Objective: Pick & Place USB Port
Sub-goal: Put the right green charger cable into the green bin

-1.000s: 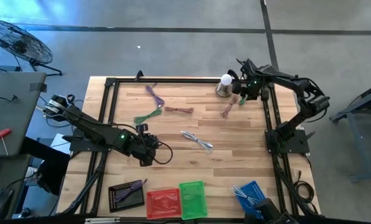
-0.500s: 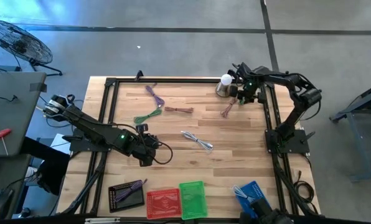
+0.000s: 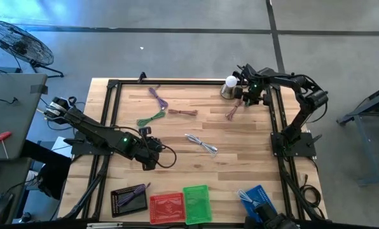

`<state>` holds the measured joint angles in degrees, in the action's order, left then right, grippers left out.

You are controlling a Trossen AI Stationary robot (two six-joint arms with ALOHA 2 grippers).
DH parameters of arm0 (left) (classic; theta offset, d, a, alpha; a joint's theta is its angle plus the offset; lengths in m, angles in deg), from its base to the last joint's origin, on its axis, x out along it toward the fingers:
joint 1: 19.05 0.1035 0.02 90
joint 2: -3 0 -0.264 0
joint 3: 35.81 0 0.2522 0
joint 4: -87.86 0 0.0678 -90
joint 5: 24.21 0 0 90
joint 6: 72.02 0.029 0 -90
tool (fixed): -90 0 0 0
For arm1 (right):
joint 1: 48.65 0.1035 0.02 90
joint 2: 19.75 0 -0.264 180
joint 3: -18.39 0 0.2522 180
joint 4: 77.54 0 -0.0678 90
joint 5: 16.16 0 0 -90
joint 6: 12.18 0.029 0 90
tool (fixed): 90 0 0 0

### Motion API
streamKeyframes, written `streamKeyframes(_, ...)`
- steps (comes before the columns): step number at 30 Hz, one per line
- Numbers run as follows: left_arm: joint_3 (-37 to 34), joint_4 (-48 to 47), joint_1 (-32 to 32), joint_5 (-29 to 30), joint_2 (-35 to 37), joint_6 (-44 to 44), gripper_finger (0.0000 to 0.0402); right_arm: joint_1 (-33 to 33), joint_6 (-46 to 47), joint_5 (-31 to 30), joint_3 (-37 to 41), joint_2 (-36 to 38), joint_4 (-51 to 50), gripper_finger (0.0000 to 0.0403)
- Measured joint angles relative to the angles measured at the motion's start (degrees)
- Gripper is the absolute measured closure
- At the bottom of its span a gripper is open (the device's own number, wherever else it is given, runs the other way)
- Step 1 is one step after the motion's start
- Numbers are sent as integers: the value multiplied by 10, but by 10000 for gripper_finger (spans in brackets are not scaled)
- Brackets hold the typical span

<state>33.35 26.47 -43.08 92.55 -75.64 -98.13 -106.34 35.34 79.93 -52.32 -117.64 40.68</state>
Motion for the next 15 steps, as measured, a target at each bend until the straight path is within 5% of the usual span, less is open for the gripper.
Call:
streamKeyframes(8, 0, -1, -16, -14, 0, -12, 266, 1, -2, -3, 0, 0, 1, 390)
streamKeyframes(15, 0, 0, -47, 6, 0, -20, 266, 4, -25, -1, 0, 0, -10, 397)
